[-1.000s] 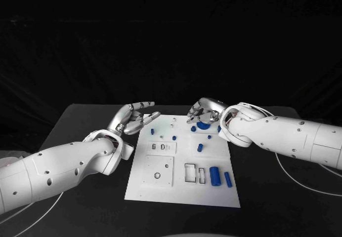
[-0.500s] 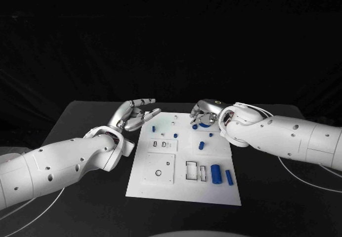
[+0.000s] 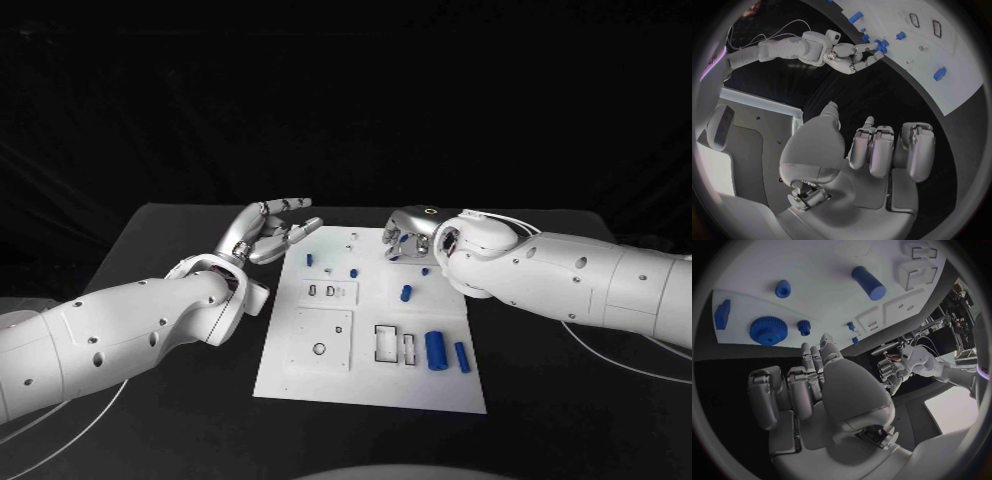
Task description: Assemble the parts on the task board
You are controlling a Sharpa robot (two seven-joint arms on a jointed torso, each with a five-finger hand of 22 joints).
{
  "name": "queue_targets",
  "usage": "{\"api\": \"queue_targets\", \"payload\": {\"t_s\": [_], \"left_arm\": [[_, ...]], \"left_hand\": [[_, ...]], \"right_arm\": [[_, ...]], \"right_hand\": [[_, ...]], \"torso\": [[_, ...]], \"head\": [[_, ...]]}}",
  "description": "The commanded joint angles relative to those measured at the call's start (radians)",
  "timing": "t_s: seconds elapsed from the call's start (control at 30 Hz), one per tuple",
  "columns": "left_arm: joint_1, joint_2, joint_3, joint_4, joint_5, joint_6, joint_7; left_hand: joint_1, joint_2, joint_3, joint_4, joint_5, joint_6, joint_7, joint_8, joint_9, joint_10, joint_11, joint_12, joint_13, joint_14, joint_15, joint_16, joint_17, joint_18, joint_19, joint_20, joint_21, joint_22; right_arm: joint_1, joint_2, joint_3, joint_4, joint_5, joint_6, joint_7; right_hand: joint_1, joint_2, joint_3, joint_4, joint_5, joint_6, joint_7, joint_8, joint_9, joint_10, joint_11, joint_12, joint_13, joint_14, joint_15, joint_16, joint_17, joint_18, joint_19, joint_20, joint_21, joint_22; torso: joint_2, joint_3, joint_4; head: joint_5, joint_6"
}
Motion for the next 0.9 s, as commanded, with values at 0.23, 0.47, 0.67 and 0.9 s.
{"api": "queue_targets", "payload": {"t_s": [0.23, 0.47, 0.67, 0.9], "left_arm": [[0.003, 0.001, 0.002, 0.002, -0.005, 0.01, 0.004], [0.003, 0.002, 0.002, 0.0, -0.005, 0.013, 0.004], [0.003, 0.003, 0.002, -0.003, -0.005, 0.014, 0.006], [0.003, 0.005, 0.002, -0.009, -0.005, 0.013, 0.01]], "left_hand": [[0.006, 0.005, -0.006, -0.001, -0.001, -0.003, 0.009, -0.003, -0.001, 0.106, -0.005, 0.002, 0.263, 0.106, -0.004, 0.003, 0.263, 0.004, 0.058, 0.0, -0.002, 0.226], [0.009, 0.008, -0.006, -0.001, -0.001, 0.003, 0.009, -0.002, 0.0, 0.106, -0.005, 0.002, 0.263, 0.106, -0.005, 0.003, 0.263, 0.004, 0.056, 0.0, -0.003, 0.225], [0.014, 0.012, -0.006, -0.001, -0.002, 0.011, 0.008, 0.0, 0.0, 0.106, -0.006, 0.002, 0.263, 0.106, -0.005, 0.003, 0.263, 0.005, 0.052, -0.001, -0.004, 0.221], [0.04, 0.022, -0.025, -0.001, -0.002, 0.114, -0.003, 0.016, 0.013, 0.099, -0.017, -0.002, 0.25, 0.106, -0.015, 0.003, 0.263, 0.009, 0.034, -0.008, -0.011, 0.208]], "right_arm": [[-0.006, 0.015, 0.001, -0.019, -0.053, 0.075, -0.066], [-0.007, 0.024, 0.001, -0.029, -0.048, 0.103, -0.072], [-0.009, 0.034, 0.001, -0.042, -0.044, 0.119, -0.072], [-0.012, 0.043, 0.001, -0.053, -0.043, 0.135, -0.082]], "right_hand": [[0.006, 0.001, 0.01, -0.001, -0.007, 0.001, -0.002, -0.014, -0.006, 0.002, -0.002, -0.015, -0.001, 0.106, 0.0, 0.004, 0.263, -0.007, 0.105, 0.005, 0.004, 0.263], [0.011, 0.006, 0.021, -0.003, -0.007, -0.005, -0.012, -0.029, -0.013, 0.001, 0.001, -0.029, -0.001, 0.106, 0.002, 0.004, 0.263, -0.007, 0.105, 0.006, 0.004, 0.263], [0.007, 0.006, 0.027, 0.0, -0.008, -0.017, -0.018, -0.044, -0.021, 0.003, 0.005, -0.039, -0.001, 0.106, 0.005, 0.004, 0.263, -0.007, 0.105, 0.008, 0.004, 0.263], [0.007, 0.015, 0.036, 0.003, -0.008, -0.02, -0.021, -0.053, -0.023, 0.02, 0.007, -0.041, 0.0, 0.106, 0.008, 0.004, 0.263, -0.007, 0.105, 0.01, 0.004, 0.263]], "torso": [[-0.001, -0.0004, 0.0001], [-0.002, -0.0013, 0.0004], [-0.002, -0.0009, 0.0006], [-0.002, -0.0008, -0.0005]], "head": [[-0.009, -0.006], [-0.009, -0.006], [-0.01, -0.01], [-0.01, -0.016]]}}
